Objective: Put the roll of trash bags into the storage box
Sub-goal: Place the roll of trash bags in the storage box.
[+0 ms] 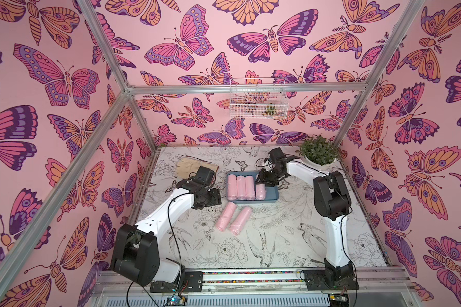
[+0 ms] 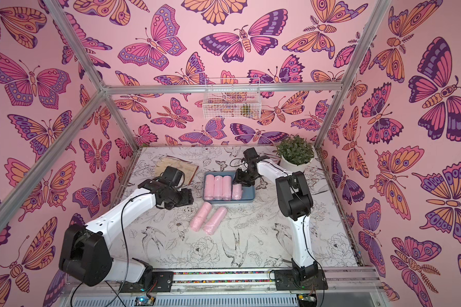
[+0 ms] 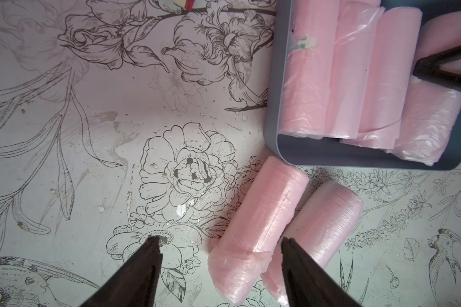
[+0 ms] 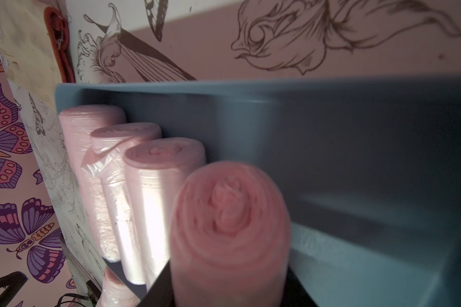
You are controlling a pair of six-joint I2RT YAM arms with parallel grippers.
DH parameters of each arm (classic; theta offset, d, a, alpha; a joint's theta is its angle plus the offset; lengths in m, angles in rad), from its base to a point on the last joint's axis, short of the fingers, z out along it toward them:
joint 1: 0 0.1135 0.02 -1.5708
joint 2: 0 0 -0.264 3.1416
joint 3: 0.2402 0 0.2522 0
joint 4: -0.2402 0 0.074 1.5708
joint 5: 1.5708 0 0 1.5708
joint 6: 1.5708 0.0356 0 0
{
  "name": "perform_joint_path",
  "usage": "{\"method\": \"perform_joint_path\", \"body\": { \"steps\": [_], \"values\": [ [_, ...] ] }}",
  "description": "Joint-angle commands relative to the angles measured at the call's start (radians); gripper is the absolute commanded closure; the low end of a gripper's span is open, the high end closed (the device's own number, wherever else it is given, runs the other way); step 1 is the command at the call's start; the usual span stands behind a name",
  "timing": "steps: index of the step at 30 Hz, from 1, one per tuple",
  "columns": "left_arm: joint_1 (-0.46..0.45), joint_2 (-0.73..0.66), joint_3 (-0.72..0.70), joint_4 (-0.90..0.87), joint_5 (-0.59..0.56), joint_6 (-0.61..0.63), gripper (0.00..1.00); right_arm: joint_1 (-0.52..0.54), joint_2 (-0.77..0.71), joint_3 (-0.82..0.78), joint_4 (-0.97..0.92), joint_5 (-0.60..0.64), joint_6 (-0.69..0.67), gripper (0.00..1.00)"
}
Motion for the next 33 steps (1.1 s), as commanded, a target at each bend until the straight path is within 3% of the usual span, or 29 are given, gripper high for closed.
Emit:
{"method": "perform_joint_path", "body": {
  "steps": [1,12,26,33],
  "values": [
    [0.005,-0.005,-0.014,0.011,0.009,0.004,0.25,-0.005,0.025,0.041,0.022,-0.029,0.014,0.57],
    [0.003,0.036,-0.009,0.032,0.049,0.004,0.24,-0.006,0.072,0.071,0.025,-0.065,0.013,0.52],
    [-0.001,0.033,-0.013,0.038,0.051,0.0,0.24,-0.007,0.046,0.022,0.064,-0.104,0.034,0.34],
    [-0.003,0.029,-0.013,0.038,0.052,-0.002,0.23,-0.007,0.004,-0.019,0.064,-0.094,0.032,0.3]
  ]
}}
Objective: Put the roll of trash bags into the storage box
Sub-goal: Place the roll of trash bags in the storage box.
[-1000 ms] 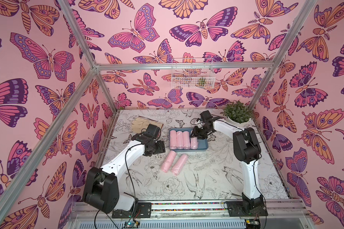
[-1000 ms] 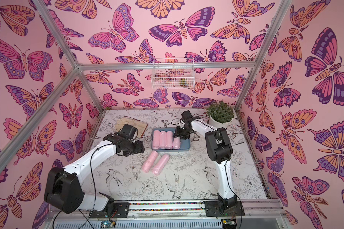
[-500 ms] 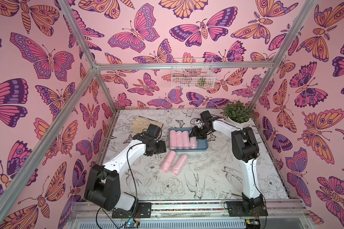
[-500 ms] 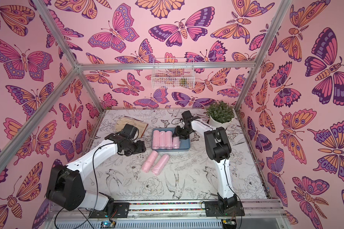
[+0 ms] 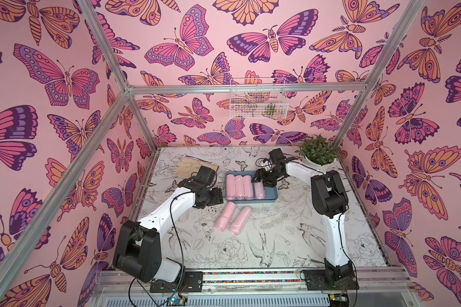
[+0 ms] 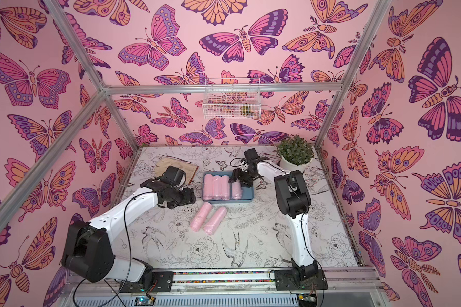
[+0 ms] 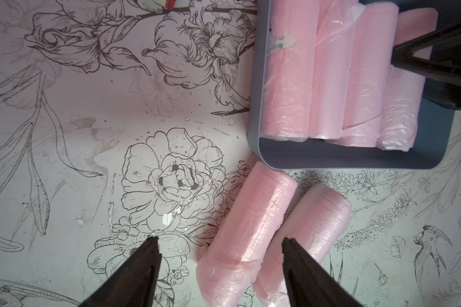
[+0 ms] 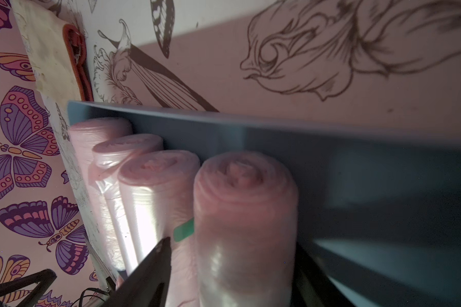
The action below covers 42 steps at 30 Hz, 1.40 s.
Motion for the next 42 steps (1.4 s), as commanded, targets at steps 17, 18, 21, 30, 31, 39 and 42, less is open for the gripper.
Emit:
{"method": "perform_joint_path", "body": {
  "steps": [17,18,21,30,31,39,42],
  "values": [
    [-0.002,0.015,0.005,-0.006,0.023,0.002,0.23,0.004,-0.11,-0.084,-0.094,0.073,-0.05,0.3],
    [-0.004,0.017,0.005,-0.005,0.023,0.003,0.23,0.003,-0.113,-0.088,-0.095,0.076,-0.049,0.3],
    [-0.005,0.019,0.005,-0.002,0.023,0.003,0.23,0.003,-0.11,-0.089,-0.09,0.071,-0.048,0.35],
    [-0.011,0.014,-0.007,0.003,0.02,-0.005,0.23,0.004,-0.074,-0.084,-0.018,-0.007,-0.029,0.5],
    [-0.011,0.014,-0.007,0.003,0.02,-0.005,0.23,0.004,-0.07,-0.084,-0.01,-0.022,-0.033,0.5],
    [-0.012,0.017,-0.009,0.007,0.022,-0.006,0.23,0.005,-0.027,-0.081,0.027,-0.078,-0.058,0.49],
    [-0.014,0.019,-0.01,0.009,0.024,-0.005,0.23,0.005,-0.008,-0.081,0.024,-0.079,-0.058,0.49]
  ]
}}
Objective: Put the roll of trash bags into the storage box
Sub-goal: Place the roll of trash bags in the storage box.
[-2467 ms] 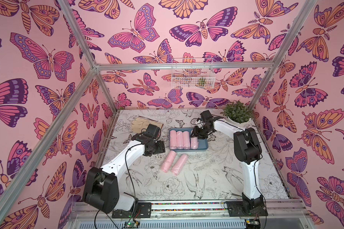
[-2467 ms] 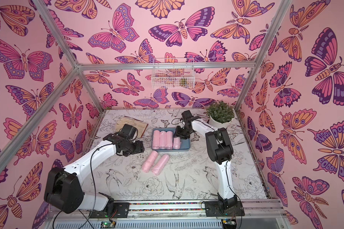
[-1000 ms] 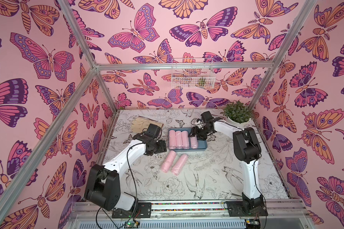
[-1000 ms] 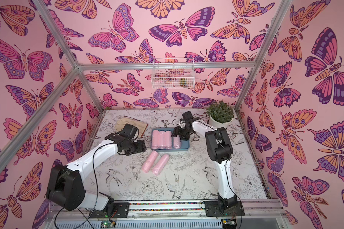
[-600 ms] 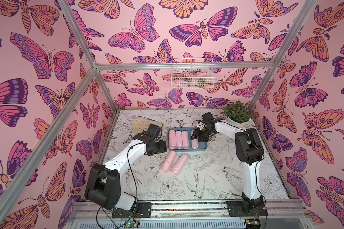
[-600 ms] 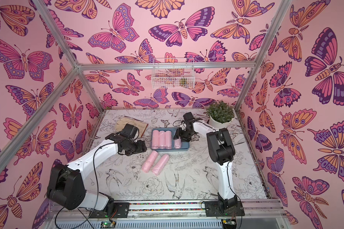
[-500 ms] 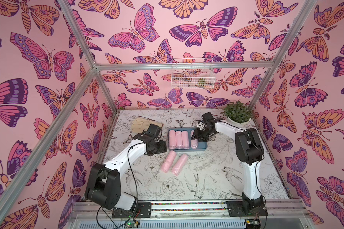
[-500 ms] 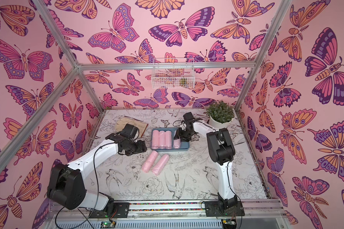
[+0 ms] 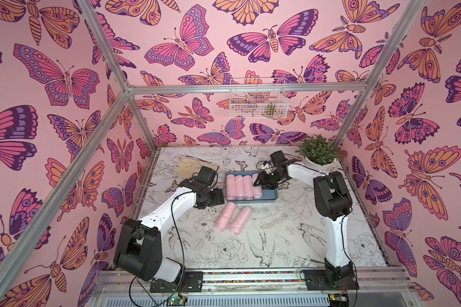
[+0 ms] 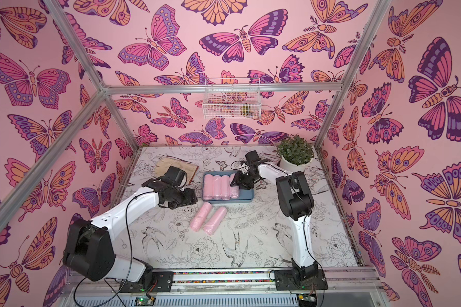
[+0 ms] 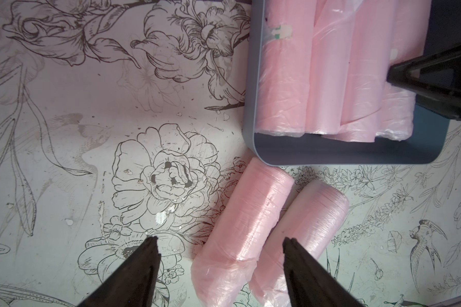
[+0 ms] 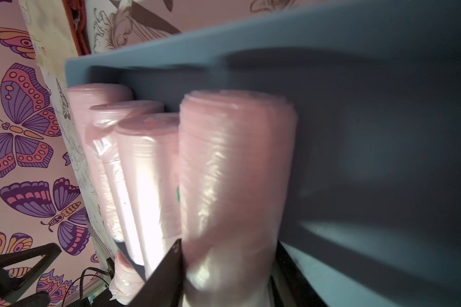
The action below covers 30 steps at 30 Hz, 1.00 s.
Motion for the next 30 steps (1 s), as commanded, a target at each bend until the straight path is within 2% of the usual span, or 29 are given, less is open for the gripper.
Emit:
{"method": "perform_joint_path", "body": {
  "steps": [1,7,20,30],
  "values": [
    [-0.006,0.009,-0.01,0.006,0.007,-0.002,0.23,0.006,0.036,0.003,0.014,-0.034,-0.021,0.49],
    [-0.006,0.009,-0.014,0.007,0.006,0.002,0.22,0.006,0.035,0.006,0.0,-0.032,-0.022,0.46],
    [-0.006,0.006,-0.018,0.01,0.01,0.006,0.22,0.006,-0.025,0.028,-0.067,0.036,-0.056,0.3],
    [-0.006,0.002,-0.018,0.009,0.016,0.009,0.22,0.006,-0.046,0.046,-0.144,0.109,-0.088,0.28]
  ]
}}
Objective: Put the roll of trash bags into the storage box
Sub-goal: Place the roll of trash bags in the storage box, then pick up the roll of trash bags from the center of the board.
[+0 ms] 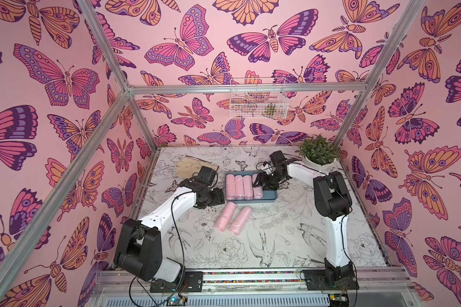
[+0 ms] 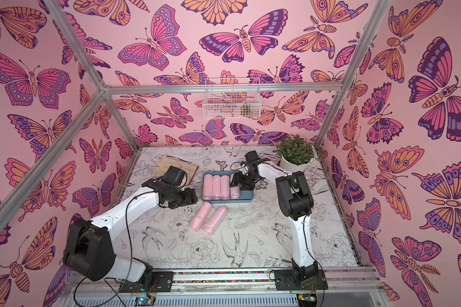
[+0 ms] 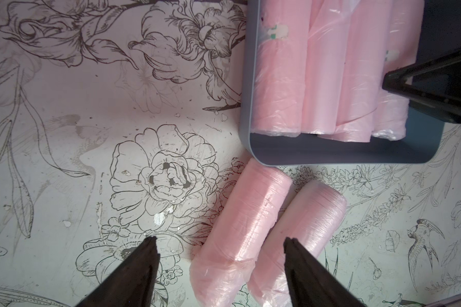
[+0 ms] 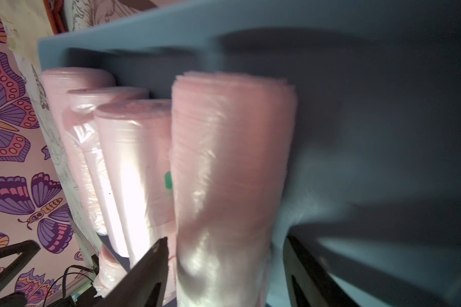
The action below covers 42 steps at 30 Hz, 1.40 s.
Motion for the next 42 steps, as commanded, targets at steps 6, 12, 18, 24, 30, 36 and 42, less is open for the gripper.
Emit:
{"method": "perform_joint_path", "body": {
  "steps": [6,12,18,24,30,36,42],
  "values": [
    [-0.006,0.004,-0.018,0.004,0.015,0.019,0.21,0.005,-0.058,0.018,-0.064,0.047,-0.032,0.27],
    [-0.006,0.019,-0.02,0.004,0.036,0.04,0.21,0.005,-0.117,0.009,-0.043,0.017,-0.028,0.26],
    [-0.015,0.047,-0.016,0.004,0.066,0.074,0.21,0.006,-0.176,0.009,-0.04,0.001,-0.024,0.25],
    [-0.042,0.086,-0.003,0.003,0.083,0.115,0.21,0.002,-0.242,-0.038,-0.038,0.007,-0.025,0.24],
    [-0.084,0.139,0.019,-0.004,0.076,0.149,0.2,-0.012,-0.307,-0.122,-0.025,0.005,-0.028,0.24],
    [-0.114,0.189,0.028,-0.004,0.044,0.168,0.2,-0.039,-0.36,-0.223,0.003,-0.001,-0.021,0.24],
    [-0.139,0.235,0.042,-0.004,0.016,0.178,0.19,-0.064,-0.393,-0.309,0.052,-0.02,0.002,0.24]
  ]
}}
